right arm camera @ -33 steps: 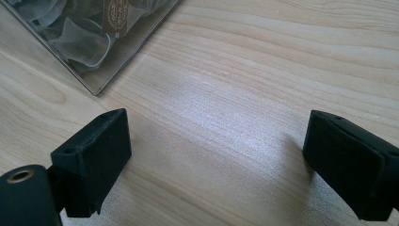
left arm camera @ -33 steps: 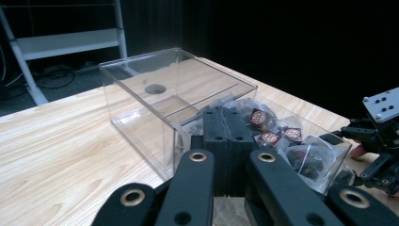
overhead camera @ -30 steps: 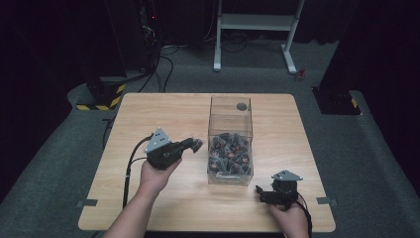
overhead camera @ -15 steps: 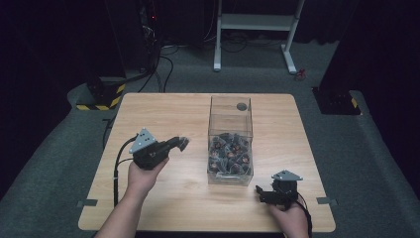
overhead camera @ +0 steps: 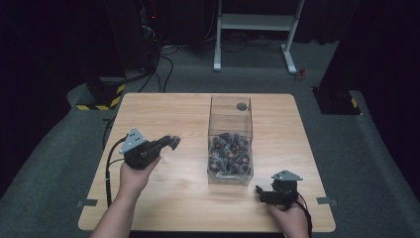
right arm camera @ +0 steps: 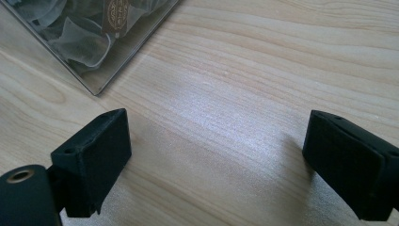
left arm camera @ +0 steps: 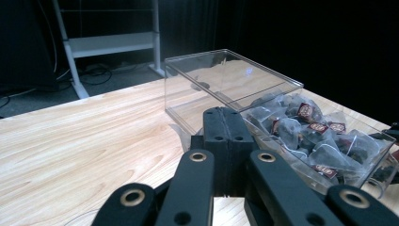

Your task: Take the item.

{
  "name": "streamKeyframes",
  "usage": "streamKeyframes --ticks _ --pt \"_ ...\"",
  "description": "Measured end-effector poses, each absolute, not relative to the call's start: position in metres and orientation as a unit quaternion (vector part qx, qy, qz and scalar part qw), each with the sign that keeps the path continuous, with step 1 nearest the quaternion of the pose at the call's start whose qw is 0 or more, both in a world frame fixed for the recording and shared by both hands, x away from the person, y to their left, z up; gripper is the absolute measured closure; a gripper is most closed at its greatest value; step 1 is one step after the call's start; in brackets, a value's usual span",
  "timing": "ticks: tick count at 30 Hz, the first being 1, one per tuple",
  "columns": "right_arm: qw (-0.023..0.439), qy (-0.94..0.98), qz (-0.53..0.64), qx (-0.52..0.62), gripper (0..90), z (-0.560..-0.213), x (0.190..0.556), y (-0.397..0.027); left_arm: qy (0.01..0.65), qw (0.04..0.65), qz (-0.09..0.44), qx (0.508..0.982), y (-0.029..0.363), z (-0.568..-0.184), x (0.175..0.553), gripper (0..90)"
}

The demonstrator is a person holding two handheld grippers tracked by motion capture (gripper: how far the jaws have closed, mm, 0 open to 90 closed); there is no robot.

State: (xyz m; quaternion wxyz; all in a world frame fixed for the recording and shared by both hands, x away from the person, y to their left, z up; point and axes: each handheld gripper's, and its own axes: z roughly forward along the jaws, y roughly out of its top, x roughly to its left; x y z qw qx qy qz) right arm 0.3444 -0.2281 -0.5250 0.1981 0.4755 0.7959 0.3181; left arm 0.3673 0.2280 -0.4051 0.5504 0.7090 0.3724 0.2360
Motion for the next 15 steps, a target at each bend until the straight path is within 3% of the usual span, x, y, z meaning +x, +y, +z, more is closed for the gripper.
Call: streamKeyframes --ticks 15 --pt "0.197 0.795 0.318 0.477 8.2 -0.525 0.344 -0.228 0.389 0.543 0.246 0.702 0.248 -0.409 0.364 90.0"
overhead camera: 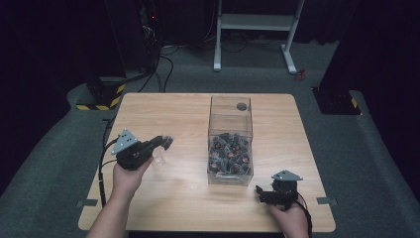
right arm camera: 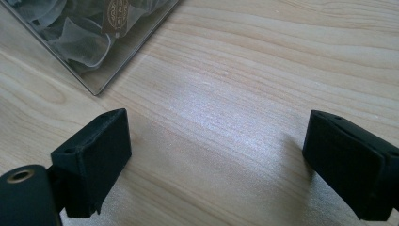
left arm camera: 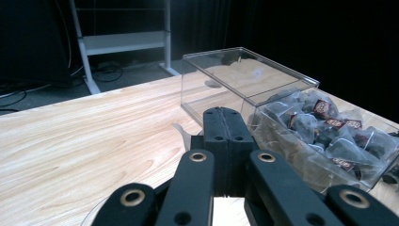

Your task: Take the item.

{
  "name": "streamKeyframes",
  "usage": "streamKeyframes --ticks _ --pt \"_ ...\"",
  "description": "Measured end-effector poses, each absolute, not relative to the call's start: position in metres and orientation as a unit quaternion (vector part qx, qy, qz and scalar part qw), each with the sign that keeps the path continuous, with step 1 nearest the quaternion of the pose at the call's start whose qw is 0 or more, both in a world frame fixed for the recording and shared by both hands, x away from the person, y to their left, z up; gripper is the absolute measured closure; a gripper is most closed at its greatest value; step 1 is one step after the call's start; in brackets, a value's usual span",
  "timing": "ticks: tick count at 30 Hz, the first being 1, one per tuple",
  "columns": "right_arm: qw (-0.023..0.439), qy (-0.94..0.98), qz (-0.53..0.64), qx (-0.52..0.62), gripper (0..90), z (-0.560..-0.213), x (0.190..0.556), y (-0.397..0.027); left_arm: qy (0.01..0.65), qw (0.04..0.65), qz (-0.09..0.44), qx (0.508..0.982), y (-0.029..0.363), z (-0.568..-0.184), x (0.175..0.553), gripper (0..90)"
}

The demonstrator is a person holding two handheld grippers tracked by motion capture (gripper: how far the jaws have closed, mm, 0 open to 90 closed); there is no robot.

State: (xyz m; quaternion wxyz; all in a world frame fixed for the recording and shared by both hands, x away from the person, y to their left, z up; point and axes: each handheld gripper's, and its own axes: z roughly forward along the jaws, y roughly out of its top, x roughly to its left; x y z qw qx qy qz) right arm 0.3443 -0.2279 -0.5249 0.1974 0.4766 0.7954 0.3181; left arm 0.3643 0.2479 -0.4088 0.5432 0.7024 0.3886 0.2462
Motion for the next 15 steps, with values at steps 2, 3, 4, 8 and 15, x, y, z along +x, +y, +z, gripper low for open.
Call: streamKeyframes --ticks 2,3,4,8,15 --pt "0.197 0.795 0.318 0.477 8.2 -0.525 0.344 -0.228 0.393 0.543 0.246 0.700 0.251 -0.410 0.364 90.0" --pt "0.198 0.796 0.318 0.476 8.2 -0.525 0.344 -0.228 0.396 0.543 0.246 0.699 0.252 -0.410 0.364 90.0" --pt "0.198 0.796 0.318 0.476 8.2 -0.525 0.344 -0.228 0.395 0.541 0.248 0.699 0.254 -0.410 0.364 90.0" --pt "0.198 0.796 0.318 0.476 8.2 -0.525 0.344 -0.228 0.402 0.539 0.249 0.697 0.260 -0.413 0.363 90.0" --pt "0.198 0.795 0.318 0.477 8.2 -0.525 0.344 -0.228 0.411 0.534 0.250 0.695 0.268 -0.417 0.362 90.0"
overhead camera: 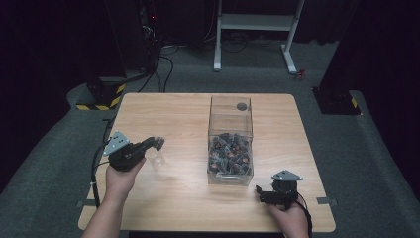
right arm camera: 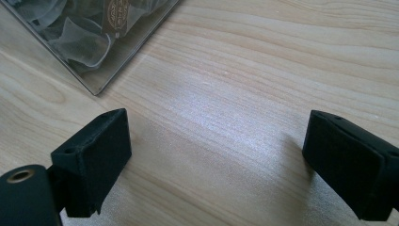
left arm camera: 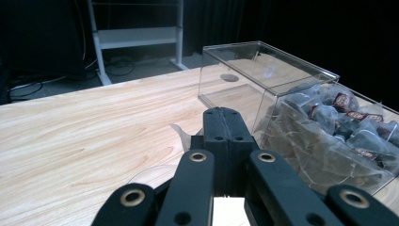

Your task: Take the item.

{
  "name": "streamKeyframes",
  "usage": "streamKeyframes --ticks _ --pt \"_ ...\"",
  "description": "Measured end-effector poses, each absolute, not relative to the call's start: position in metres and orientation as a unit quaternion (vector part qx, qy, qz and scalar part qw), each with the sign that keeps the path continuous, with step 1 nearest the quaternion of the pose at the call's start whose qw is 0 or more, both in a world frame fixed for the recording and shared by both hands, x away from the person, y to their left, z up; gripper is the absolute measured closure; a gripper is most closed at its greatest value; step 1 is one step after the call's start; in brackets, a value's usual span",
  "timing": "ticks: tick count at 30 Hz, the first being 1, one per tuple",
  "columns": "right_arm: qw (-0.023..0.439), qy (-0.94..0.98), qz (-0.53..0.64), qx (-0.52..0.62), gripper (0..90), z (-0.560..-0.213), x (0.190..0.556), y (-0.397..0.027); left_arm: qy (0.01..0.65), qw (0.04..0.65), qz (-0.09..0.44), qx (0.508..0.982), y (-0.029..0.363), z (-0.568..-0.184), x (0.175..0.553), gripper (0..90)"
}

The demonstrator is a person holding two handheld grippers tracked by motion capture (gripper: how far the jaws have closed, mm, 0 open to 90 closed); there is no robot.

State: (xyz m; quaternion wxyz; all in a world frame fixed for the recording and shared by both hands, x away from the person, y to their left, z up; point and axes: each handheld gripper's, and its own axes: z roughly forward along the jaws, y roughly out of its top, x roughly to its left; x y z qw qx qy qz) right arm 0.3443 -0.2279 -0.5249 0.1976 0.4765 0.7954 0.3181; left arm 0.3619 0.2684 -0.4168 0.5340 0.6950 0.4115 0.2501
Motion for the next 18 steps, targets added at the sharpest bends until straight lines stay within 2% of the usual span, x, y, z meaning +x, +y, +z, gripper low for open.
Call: streamKeyframes --ticks 18 --pt "0.198 0.795 0.318 0.477 8.3 -0.525 0.344 -0.228 0.431 0.517 0.252 0.695 0.283 -0.428 0.364 90.0"
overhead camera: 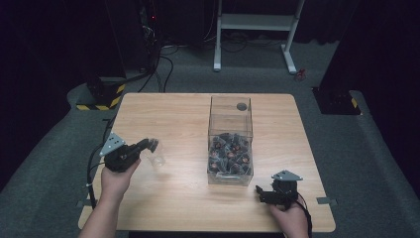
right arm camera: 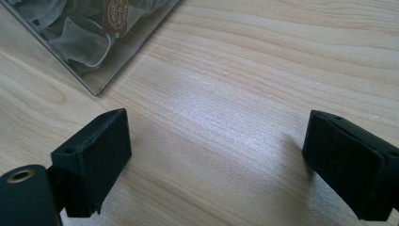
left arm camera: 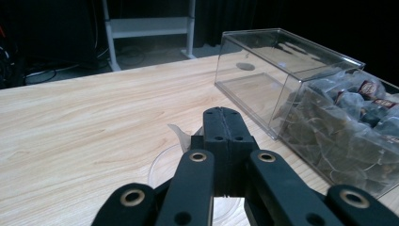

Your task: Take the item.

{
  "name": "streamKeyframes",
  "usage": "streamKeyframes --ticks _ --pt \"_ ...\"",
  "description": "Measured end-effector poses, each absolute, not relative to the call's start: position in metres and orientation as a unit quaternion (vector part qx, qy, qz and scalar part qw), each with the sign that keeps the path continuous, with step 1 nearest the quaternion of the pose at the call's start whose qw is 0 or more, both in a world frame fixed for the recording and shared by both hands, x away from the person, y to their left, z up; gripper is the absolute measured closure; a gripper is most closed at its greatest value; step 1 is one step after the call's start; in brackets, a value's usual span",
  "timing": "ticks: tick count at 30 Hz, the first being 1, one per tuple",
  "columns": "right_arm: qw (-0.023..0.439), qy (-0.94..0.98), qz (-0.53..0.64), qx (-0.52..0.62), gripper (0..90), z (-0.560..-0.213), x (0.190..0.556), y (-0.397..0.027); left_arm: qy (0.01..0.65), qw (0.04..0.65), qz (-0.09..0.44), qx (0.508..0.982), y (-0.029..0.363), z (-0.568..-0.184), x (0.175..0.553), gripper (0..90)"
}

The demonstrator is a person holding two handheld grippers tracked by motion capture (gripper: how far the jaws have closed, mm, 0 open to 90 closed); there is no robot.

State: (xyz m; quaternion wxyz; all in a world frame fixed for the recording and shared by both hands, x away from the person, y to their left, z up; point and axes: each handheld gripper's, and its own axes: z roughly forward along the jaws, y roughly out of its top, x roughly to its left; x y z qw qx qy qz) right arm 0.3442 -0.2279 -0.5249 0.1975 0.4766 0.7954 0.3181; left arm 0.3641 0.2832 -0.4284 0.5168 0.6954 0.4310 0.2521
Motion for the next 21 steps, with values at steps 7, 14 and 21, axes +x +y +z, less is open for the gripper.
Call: streamKeyframes --ticks 7,14,21 --pt "0.198 0.795 0.318 0.477 8.3 -0.525 0.344 -0.228 0.434 0.509 0.249 0.700 0.283 -0.433 0.366 90.0" --pt "0.197 0.795 0.318 0.477 8.3 -0.525 0.344 -0.228 0.442 0.499 0.245 0.704 0.284 -0.440 0.367 90.0" --pt "0.197 0.795 0.318 0.477 8.4 -0.525 0.344 -0.228 0.449 0.490 0.238 0.708 0.284 -0.449 0.370 90.0"
